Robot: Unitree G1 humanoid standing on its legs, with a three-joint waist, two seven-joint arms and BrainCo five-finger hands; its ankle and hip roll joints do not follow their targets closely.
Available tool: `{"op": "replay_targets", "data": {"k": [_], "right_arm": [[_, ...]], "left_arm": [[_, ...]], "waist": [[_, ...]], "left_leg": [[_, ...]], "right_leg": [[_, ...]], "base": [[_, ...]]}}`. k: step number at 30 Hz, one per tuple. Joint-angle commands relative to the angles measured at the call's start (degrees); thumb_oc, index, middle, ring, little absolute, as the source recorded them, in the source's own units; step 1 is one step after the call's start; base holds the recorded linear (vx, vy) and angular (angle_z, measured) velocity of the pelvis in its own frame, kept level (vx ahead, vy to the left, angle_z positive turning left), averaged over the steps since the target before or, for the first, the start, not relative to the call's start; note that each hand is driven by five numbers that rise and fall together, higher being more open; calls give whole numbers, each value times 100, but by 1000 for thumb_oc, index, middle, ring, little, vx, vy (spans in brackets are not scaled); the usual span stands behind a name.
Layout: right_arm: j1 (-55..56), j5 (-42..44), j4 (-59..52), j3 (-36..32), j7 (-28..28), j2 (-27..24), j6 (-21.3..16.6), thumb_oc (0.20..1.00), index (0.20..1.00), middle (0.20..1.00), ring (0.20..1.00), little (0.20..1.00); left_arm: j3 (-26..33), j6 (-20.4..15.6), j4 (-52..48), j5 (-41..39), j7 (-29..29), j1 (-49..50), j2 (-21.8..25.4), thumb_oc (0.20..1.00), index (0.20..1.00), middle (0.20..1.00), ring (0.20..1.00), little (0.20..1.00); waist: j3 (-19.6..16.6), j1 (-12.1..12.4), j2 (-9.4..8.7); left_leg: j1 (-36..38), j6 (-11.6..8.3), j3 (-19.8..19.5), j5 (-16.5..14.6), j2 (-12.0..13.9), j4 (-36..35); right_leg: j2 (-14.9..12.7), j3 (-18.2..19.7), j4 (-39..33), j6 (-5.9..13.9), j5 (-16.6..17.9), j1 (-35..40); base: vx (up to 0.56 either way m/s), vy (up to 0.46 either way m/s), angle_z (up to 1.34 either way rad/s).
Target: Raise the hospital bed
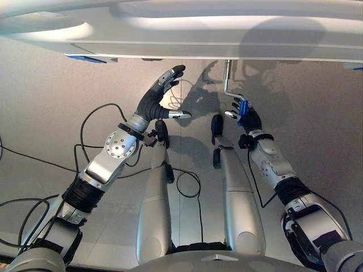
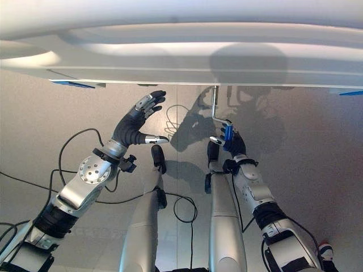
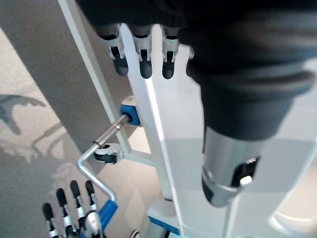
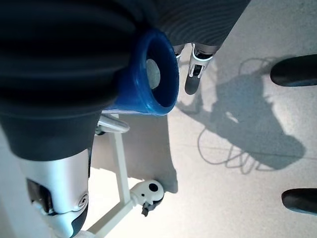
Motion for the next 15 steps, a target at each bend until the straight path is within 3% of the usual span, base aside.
{"op": "replay_targets", "data": {"k": [1, 11, 12, 13, 14, 15], "right_arm": [[-227, 246, 249, 137, -195, 143, 35, 1000, 1000, 1000, 1000, 1000], [-315, 772, -75, 232, -25, -112, 55, 1000, 1000, 1000, 1000, 1000], [-357, 811, -71, 271, -7, -172, 70, 944, 944, 944, 944, 944], [-404, 868, -68, 314, 35, -224, 95, 868, 868, 868, 868, 868], [-406, 870, -65, 316, 36, -225, 94, 595, 595, 595, 595, 595], [-497, 930, -98, 356, 44, -294, 102, 200, 200, 200, 200, 200]], "left_arm": [[155, -389, -711, -33, 120, -105, 321, 1000, 1000, 1000, 1000, 1000], [211, -359, -877, 15, 183, -49, 356, 1000, 1000, 1000, 1000, 1000], [205, -364, -887, 19, 189, -50, 375, 1000, 1000, 1000, 1000, 1000], [205, -361, -898, 31, 198, -58, 391, 1000, 1000, 1000, 1000, 1000], [207, -361, -898, 32, 198, -58, 390, 1000, 1000, 1000, 1000, 1000], [199, -350, -915, 69, 211, -77, 432, 1000, 1000, 1000, 1000, 1000]], "waist": [[-91, 135, -245], [-91, 161, -325], [-91, 163, -331], [-91, 167, -341], [-91, 165, -340], [-91, 171, -365]], "left_leg": [[-254, 136, 139, -524, -146, 702], [-436, 150, 144, -550, -160, 735], [-447, 149, 141, -553, -160, 740], [-458, 148, 140, -557, -162, 752], [-460, 148, 140, -558, -162, 753], [-472, 148, 136, -563, -167, 763]], "right_leg": [[-45, 72, -1271, 607, 873, 270], [-27, 74, -1358, 612, 914, 116], [-30, 71, -1367, 614, 914, 112], [-36, 70, -1373, 615, 918, 106], [-36, 70, -1372, 615, 918, 105], [-33, 67, -1395, 611, 922, 118]], "base": [[0, 0, 0], [0, 0, 0], [0, 0, 0], [0, 0, 0], [0, 0, 0], [0, 0, 0]]}}
